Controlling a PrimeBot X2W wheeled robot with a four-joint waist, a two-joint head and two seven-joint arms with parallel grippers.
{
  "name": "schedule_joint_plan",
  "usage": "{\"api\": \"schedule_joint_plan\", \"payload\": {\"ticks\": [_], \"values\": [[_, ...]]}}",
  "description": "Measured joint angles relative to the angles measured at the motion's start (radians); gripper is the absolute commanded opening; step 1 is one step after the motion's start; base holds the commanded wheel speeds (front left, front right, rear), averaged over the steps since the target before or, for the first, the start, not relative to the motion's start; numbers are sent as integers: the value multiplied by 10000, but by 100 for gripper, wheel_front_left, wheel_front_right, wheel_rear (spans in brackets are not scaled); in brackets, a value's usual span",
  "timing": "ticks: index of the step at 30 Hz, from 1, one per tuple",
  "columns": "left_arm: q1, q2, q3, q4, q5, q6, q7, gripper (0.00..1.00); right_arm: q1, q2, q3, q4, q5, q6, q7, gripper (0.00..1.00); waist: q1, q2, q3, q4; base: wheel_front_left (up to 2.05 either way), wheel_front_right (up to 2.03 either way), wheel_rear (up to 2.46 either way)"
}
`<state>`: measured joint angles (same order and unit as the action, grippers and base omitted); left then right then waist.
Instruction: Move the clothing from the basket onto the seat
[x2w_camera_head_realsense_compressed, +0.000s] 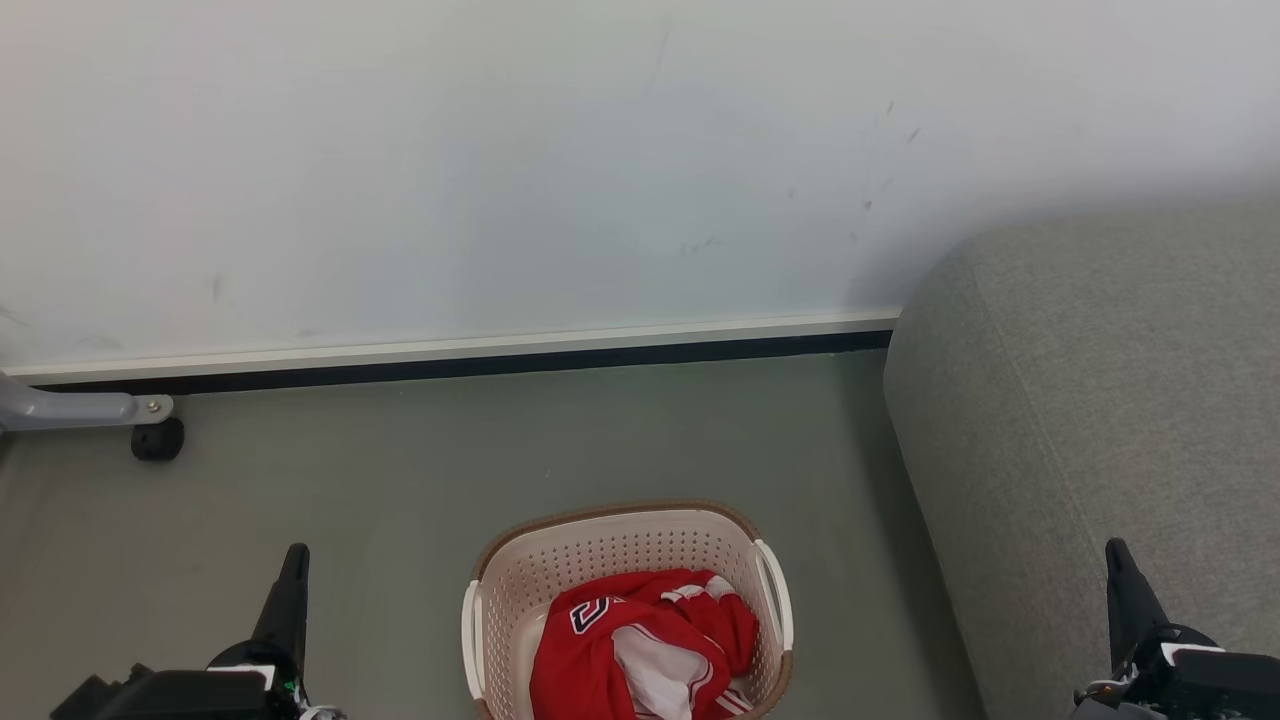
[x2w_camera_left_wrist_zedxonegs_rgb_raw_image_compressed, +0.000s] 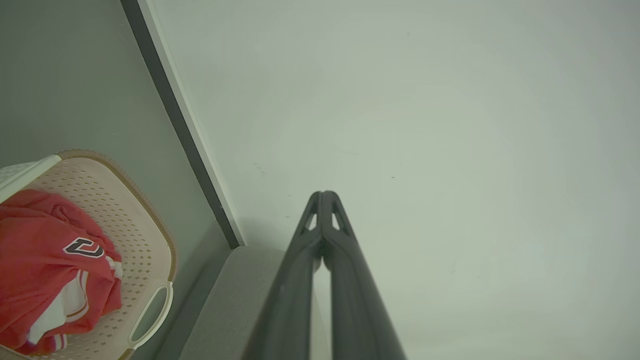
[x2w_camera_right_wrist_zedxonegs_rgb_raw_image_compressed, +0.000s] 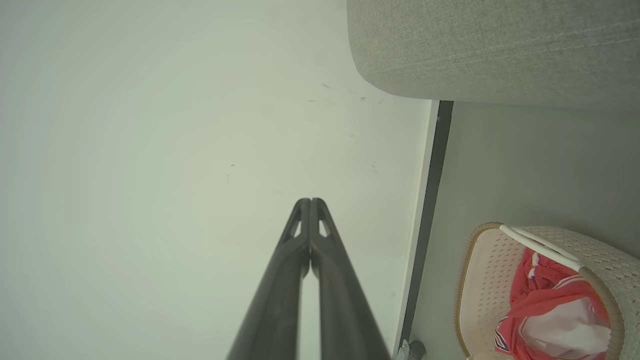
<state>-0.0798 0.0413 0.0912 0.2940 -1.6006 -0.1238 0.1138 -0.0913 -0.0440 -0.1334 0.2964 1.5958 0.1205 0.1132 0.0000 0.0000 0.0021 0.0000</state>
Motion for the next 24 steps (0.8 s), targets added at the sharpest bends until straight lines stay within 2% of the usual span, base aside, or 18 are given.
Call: {"api": "schedule_joint_plan", "payload": {"ticks": [24], "values": [[0,0,0,-2,0,0,0,0,0,0,0,0,0,0,0,0,0,0,0,0,0,0,0]]}}
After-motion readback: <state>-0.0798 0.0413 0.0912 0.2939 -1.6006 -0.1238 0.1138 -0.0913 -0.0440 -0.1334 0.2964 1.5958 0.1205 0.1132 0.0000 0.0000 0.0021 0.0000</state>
